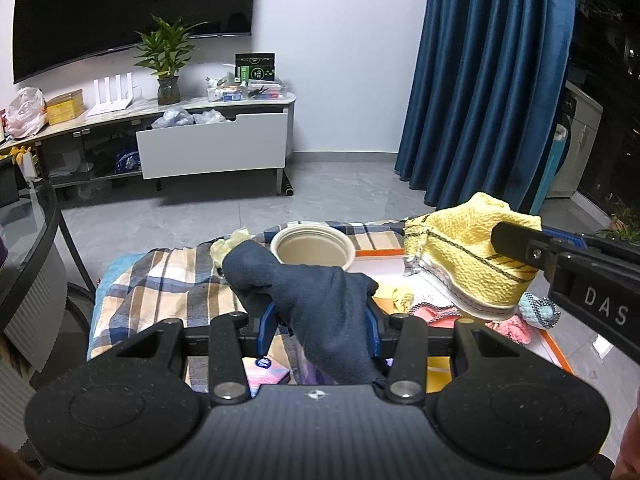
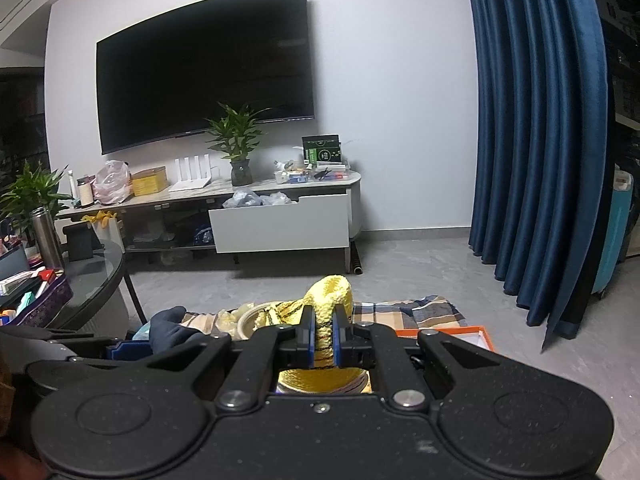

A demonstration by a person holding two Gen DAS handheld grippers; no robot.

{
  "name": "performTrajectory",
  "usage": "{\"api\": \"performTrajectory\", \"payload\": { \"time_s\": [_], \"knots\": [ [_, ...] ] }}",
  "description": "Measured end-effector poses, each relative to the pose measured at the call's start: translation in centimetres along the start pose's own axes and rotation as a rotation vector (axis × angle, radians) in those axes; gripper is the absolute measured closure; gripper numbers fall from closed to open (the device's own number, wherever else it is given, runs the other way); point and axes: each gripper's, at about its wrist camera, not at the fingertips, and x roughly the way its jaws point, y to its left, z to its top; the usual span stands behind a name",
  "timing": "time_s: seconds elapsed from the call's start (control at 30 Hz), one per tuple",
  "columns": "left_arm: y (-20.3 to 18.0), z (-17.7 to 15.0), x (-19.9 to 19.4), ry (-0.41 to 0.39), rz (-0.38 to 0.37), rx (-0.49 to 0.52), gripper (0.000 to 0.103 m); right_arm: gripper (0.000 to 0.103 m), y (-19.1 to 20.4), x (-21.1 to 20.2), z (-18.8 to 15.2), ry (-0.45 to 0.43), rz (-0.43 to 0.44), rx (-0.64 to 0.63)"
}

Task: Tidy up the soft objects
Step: 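Lift the glove and yellow striped towel and carry both over the box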

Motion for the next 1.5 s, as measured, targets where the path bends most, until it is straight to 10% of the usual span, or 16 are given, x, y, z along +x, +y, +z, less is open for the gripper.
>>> {"api": "performTrajectory", "payload": {
  "time_s": [1.5],
  "knots": [
    [-5.6, 0.4, 3.9, 0.040, -0.124, 0.109, 0.059, 0.094, -7.1, 0.9, -0.6, 0.019, -0.148, 0.086]
  ]
}}
